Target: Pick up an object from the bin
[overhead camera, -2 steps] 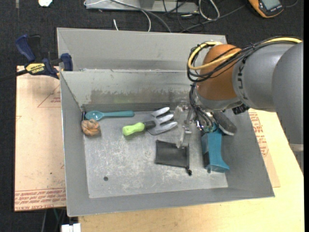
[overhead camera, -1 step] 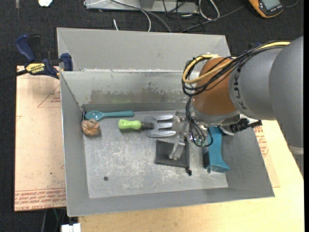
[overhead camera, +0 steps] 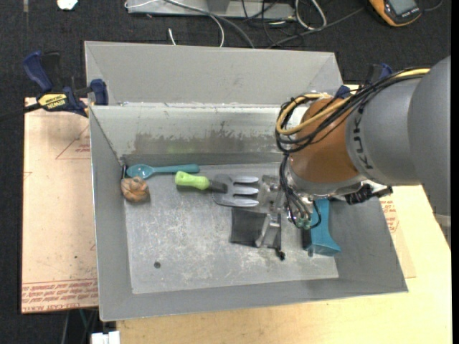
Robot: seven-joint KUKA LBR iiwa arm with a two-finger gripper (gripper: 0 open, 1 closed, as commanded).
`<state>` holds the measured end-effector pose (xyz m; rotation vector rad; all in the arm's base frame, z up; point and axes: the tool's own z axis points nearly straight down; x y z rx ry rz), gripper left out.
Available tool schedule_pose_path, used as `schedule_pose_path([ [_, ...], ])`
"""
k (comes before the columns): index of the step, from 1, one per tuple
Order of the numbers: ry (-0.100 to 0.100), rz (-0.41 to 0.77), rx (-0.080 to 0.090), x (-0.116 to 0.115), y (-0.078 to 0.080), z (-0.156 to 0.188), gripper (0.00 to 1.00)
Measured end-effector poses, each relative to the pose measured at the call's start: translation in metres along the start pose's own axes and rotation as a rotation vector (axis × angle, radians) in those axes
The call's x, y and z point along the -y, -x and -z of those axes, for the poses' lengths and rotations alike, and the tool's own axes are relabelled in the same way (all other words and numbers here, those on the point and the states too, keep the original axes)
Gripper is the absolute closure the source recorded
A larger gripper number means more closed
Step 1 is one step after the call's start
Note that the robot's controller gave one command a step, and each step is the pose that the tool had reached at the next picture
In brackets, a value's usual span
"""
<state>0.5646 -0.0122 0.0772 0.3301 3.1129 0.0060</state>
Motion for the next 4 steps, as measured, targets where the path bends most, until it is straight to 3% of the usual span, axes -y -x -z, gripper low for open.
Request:
schedule_pose_path([
  [1, 0.004, 0.082, 0.007, 0.002, -0.012, -0.005, 1.0],
  [2, 0.004, 0.082, 0.007, 0.002, -0.012, -0.005, 1.0],
  [3, 0.002, 0.123, 0.0, 0.003, 0.009, 0.067, 1.0],
  [4, 0.002, 0.19, -0.004, 0.021, 0.007, 0.157, 1.0],
])
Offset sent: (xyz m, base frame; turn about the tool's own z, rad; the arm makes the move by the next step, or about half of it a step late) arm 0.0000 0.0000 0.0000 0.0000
